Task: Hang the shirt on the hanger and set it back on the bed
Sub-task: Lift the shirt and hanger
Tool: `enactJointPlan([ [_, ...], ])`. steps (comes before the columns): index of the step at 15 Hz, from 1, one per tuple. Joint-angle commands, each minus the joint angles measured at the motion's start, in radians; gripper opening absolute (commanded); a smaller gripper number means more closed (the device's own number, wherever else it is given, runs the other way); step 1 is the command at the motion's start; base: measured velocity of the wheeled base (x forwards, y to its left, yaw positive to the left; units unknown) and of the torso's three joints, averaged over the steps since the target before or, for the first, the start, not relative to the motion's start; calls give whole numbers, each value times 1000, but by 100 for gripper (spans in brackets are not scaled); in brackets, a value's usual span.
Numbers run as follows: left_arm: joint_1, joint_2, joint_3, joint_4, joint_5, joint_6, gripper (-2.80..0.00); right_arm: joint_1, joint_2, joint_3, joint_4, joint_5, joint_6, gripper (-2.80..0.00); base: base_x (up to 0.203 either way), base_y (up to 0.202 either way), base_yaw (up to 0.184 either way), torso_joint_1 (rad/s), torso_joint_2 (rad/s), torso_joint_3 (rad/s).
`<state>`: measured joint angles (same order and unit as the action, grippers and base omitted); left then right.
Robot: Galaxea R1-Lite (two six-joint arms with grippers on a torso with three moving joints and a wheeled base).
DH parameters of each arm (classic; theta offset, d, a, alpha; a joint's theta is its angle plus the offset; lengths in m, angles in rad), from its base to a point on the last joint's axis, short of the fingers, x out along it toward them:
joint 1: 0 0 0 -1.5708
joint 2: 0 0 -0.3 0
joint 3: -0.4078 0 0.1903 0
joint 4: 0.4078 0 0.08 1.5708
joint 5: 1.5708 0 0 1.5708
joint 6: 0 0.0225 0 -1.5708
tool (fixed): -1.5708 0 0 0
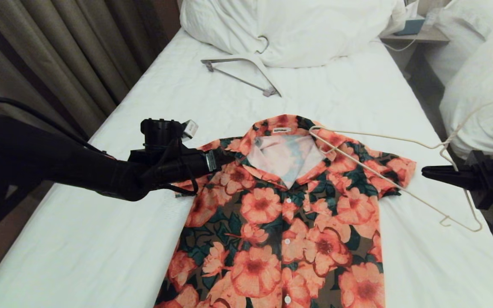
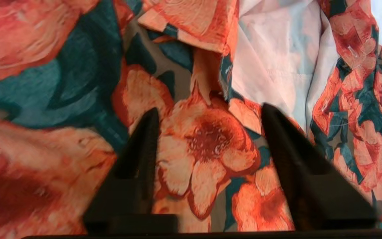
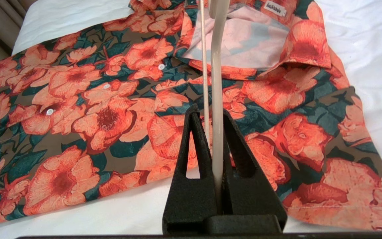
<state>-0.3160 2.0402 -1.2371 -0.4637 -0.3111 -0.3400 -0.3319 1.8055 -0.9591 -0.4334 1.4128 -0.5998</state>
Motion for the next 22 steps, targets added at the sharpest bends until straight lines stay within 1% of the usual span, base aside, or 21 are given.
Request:
enactJointPlan([
  [1, -2, 17, -27, -4, -2, -5, 0, 1, 18, 0, -5, 9, -5, -280, 0, 0, 0, 0, 0, 0],
  [6, -45, 80, -94, -12, 14, -55, 0, 4, 29, -6, -5, 9, -5, -280, 0, 0, 0, 0, 0, 0],
  [8, -63, 115, -141, -12, 35, -68, 0, 2, 31, -8, -5, 8, -5, -280, 0, 0, 0, 0, 0, 0],
  [10, -79, 141, -179, -13, 39, -87, 0, 4, 32, -13, -4, 9, -3, -280, 0, 0, 0, 0, 0, 0],
  [12, -87, 181, -213, -14, 58, -91, 0, 4, 39, -13, -4, 9, -4, -280, 0, 0, 0, 0, 0, 0],
  [14, -85, 209, -251, -16, 93, -92, 0, 5, 47, -15, -4, 8, -5, -280, 0, 0, 0, 0, 0, 0],
  [16, -89, 203, -262, -18, 93, -93, 0, 7, 58, -20, -4, 8, -5, -280, 0, 0, 0, 0, 0, 0],
  [20, -124, 185, -267, -20, 93, -94, 0, 5, 67, -20, -5, 8, -5, -280, 0, 0, 0, 0, 0, 0],
  [22, -133, 193, -271, -42, 95, -94, 0, 5, 67, -20, -5, 8, -5, -280, 0, 0, 0, 0, 0, 0],
])
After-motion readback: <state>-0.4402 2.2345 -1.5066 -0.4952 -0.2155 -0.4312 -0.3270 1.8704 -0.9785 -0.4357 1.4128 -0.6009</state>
